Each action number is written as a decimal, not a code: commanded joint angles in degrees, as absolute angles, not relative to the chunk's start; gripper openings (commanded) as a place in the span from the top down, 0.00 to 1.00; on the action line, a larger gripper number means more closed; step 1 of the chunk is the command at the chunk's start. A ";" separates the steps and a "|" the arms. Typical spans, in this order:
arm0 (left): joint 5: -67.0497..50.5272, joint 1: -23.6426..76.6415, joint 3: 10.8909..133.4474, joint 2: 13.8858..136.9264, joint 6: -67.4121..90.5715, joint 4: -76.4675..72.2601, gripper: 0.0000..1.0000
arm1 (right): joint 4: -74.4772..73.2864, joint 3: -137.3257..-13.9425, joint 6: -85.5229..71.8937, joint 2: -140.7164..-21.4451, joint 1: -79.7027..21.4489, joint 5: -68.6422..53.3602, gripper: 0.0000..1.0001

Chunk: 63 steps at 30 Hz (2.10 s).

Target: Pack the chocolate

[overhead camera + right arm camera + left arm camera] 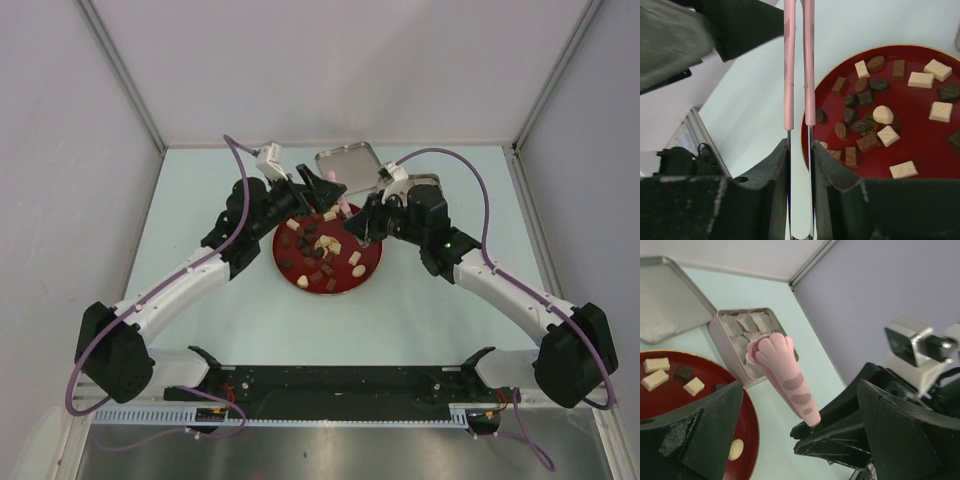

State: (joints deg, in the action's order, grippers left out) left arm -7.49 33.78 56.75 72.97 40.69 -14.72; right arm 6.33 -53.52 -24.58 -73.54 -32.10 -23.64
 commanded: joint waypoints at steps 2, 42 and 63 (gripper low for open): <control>-6.85 34.98 56.34 74.62 44.91 -16.43 0.00 | 1.58 -58.27 -14.86 -72.33 -36.38 -13.45 0.84; -5.98 35.24 43.60 74.71 74.53 -28.56 1.00 | -7.29 -62.31 -9.49 -75.67 -47.55 -0.44 0.61; -3.87 34.98 35.78 71.10 86.22 -36.83 1.00 | -10.37 -62.40 -9.32 -74.97 -51.85 6.68 0.76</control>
State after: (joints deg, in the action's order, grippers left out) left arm -4.58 35.09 36.95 73.54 82.50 -31.00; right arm -10.31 -59.90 -9.63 -75.48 -51.09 5.37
